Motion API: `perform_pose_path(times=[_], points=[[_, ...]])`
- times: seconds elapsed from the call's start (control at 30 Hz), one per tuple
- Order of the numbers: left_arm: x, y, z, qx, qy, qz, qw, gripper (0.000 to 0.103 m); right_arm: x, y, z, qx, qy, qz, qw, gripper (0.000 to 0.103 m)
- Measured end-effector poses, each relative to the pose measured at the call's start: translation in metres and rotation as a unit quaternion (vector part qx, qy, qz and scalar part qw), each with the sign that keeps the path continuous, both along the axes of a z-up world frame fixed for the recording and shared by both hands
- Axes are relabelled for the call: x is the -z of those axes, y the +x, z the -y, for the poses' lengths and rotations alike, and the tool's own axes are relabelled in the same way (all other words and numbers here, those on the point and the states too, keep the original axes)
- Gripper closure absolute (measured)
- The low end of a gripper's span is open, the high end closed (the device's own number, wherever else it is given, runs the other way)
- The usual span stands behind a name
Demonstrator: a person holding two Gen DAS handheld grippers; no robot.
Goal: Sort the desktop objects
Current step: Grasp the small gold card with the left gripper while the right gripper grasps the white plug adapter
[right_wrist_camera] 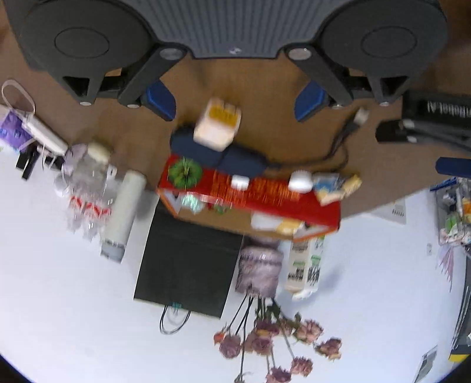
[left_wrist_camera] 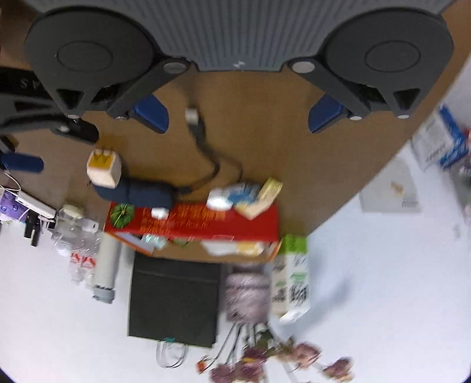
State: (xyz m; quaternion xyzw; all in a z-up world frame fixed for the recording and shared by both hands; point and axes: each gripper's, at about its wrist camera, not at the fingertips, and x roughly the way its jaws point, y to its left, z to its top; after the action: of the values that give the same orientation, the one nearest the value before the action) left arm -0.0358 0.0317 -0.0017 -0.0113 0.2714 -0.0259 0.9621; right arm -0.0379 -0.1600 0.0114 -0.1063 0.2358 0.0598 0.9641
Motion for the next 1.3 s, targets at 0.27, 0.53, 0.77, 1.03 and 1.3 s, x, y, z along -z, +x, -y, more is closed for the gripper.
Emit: perform_pose_path(times=[0.27, 0.53, 0.77, 1.03, 1.3], points=[[0.01, -0.025, 0.001, 0.008, 0.004, -0.03, 0.9995, 0.0, 0.007, -0.033, 0.015, 0.005, 0.04, -0.011, 0.999, 0.015], [-0.016, 0.019, -0.024, -0.006, 0.005, 0.01, 0.9999, 0.003, -0.011, -0.002, 0.02, -0.019, 0.056, -0.02, 0.998, 0.015], [-0.024, 0.102, -0.063, 0.011, -0.045, -0.02, 0.9987, 0.036, -0.015, 0.048, 0.025, -0.02, 0.049, -0.021, 0.998, 0.016], [-0.009, 0.167, -0.058, 0.053, -0.032, -0.028, 0.9977, 0.039, 0.0, 0.099, 0.031, -0.014, 0.063, -0.061, 0.996, 0.018], [0.01, 0.177, -0.056, 0.051, -0.041, -0.067, 0.9956, 0.08, 0.011, 0.114, 0.033, -0.002, 0.09, -0.086, 0.992, 0.059]])
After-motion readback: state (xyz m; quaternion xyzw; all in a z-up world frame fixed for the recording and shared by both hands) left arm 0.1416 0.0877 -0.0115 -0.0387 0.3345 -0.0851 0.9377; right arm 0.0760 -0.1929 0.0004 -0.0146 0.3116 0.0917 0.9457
